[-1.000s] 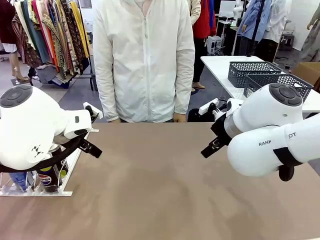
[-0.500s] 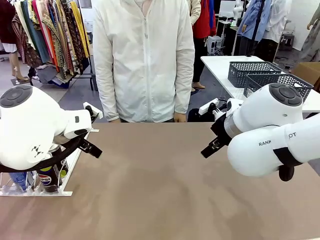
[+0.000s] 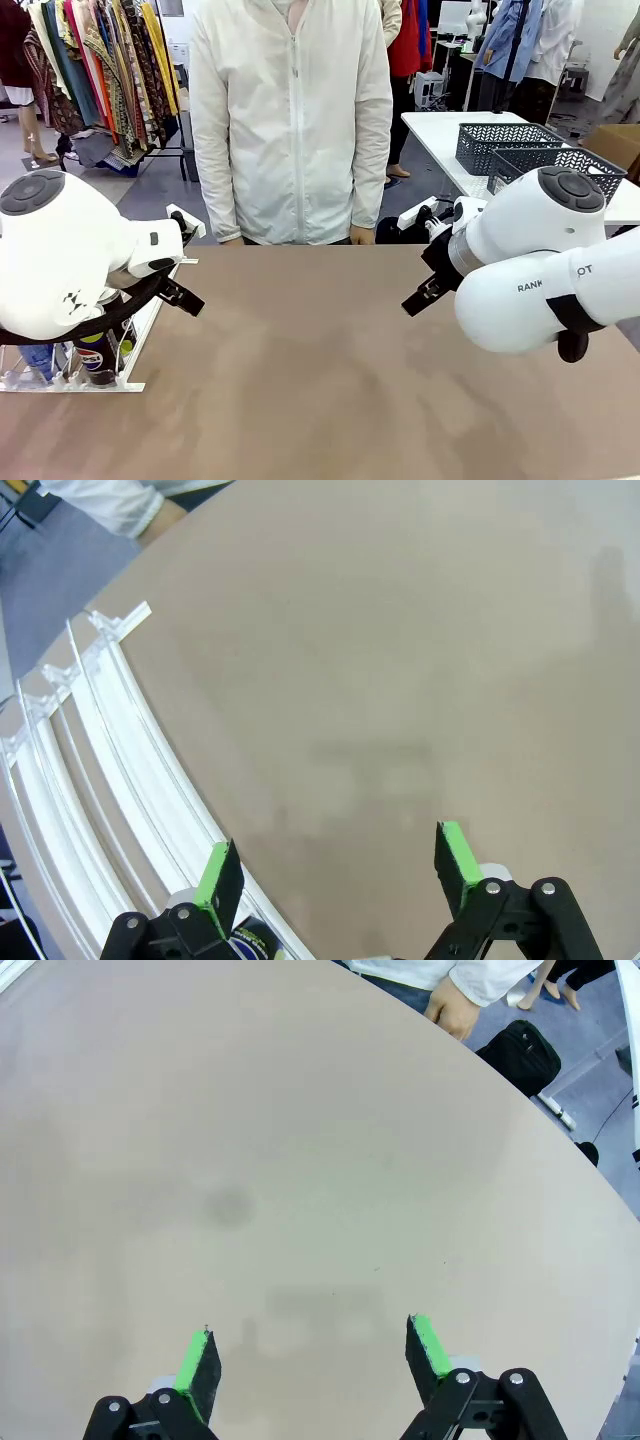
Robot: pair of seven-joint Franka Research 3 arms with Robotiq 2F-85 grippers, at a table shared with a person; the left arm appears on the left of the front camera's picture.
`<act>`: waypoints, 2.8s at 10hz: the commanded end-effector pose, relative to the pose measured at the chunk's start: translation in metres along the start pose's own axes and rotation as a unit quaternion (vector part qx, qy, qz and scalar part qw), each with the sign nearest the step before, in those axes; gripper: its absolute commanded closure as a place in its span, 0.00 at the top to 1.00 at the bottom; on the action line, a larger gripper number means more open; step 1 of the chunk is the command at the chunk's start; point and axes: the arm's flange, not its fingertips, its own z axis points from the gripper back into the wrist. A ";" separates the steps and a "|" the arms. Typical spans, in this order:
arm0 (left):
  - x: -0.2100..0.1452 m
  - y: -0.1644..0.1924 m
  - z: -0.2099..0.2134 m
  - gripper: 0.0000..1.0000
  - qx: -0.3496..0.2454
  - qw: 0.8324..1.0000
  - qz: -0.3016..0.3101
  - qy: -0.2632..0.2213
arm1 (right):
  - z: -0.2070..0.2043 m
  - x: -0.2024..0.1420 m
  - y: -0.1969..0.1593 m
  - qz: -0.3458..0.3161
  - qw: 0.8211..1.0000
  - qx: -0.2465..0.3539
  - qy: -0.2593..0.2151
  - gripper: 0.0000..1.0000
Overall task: Retrieve and store the cans from the dispenser.
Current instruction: Pick up one can from the Automatic Can Dispenser and place it in the middle of the table.
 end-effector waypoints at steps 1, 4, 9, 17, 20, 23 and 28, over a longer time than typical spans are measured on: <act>0.000 0.000 0.000 1.00 0.000 1.000 0.000 0.000 | 0.000 0.000 0.000 0.000 1.000 0.000 0.000 1.00; 0.000 0.000 0.000 1.00 0.000 1.000 0.000 0.000 | 0.000 0.000 0.000 0.000 1.000 0.000 0.000 1.00; 0.025 0.002 0.094 1.00 -0.258 0.959 0.092 0.068 | 0.069 -0.020 -0.036 -0.260 0.944 0.197 0.053 1.00; -0.146 0.232 0.264 1.00 -0.378 0.803 0.413 -0.204 | 0.208 -0.234 -0.151 -0.440 0.766 0.386 -0.267 1.00; -0.197 0.258 0.243 1.00 -0.276 0.781 0.519 -0.208 | 0.198 -0.249 -0.152 -0.457 0.764 0.357 -0.282 1.00; -0.199 0.263 0.267 1.00 -0.339 0.783 0.478 -0.209 | 0.237 -0.255 -0.226 -0.477 0.751 0.368 -0.269 1.00; -0.197 0.261 0.267 1.00 -0.336 0.785 0.481 -0.200 | 0.237 -0.255 -0.226 -0.477 0.751 0.368 -0.269 1.00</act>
